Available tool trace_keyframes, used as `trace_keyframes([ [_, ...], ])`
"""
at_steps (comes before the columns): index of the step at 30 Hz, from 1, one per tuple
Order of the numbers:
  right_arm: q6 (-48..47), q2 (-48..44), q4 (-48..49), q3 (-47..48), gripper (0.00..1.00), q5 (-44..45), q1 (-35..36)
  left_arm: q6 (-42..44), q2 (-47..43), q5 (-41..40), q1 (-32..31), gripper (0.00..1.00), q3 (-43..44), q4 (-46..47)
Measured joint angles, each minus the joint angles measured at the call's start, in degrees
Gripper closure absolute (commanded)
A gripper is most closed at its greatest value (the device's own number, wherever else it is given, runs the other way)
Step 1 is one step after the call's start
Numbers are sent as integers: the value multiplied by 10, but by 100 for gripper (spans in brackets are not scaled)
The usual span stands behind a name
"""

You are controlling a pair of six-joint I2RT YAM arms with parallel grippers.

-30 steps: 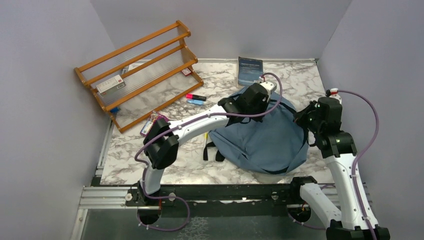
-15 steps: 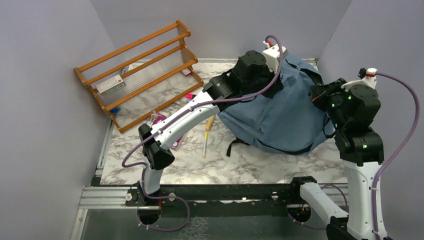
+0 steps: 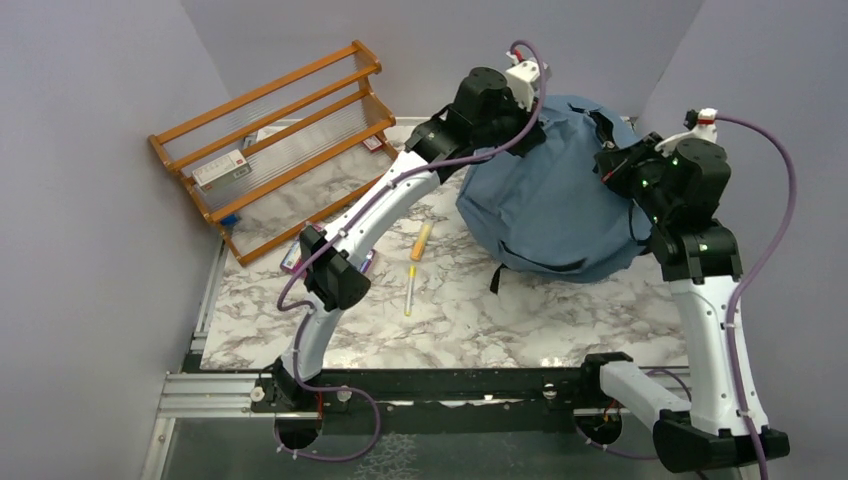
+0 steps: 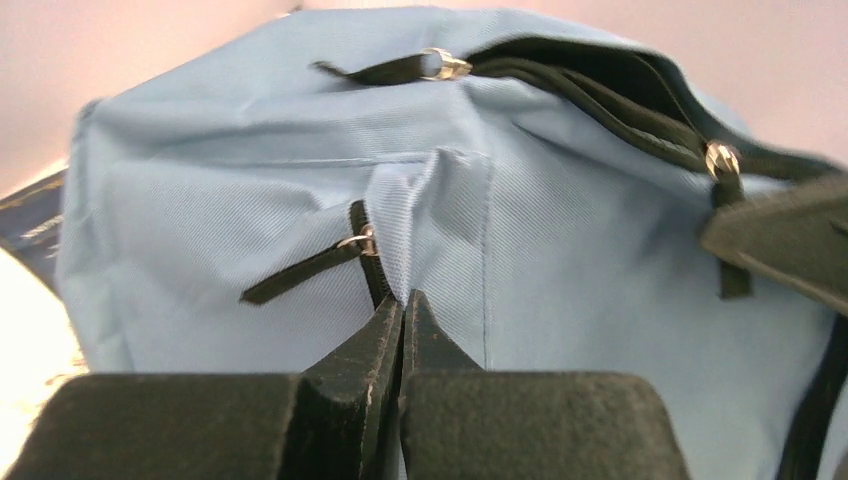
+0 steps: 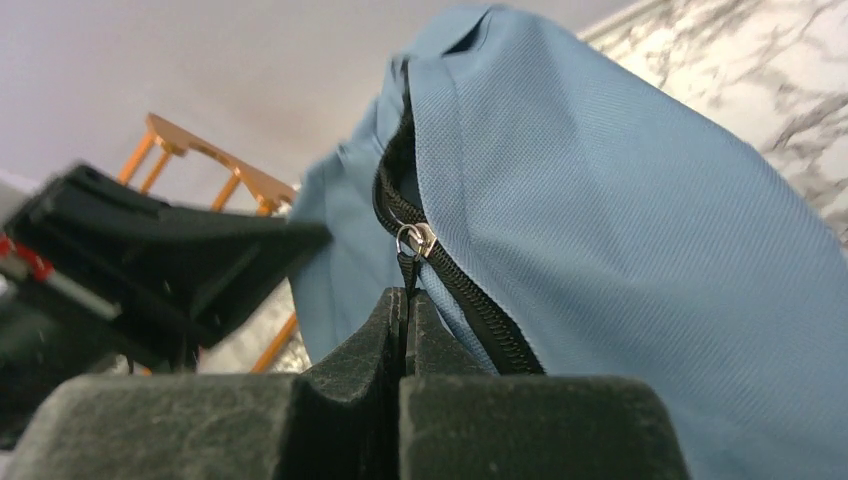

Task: Pack the student bag
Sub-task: Place the student bag at the center of the board.

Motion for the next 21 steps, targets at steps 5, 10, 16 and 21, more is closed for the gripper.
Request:
trace_keyframes([
  [5,1,17,29,-73,99,-28,0,21,33,21,57,100,-2,19],
  [10,3,37,60,-184,99,-43,0,53,59,22,82,100,-27,34],
  [16,10,60,102,-309,99,-56,1,69,96,34,83,92,-85,53],
  [21,12,71,127,-358,99,-64,1,71,110,34,77,54,-139,70],
])
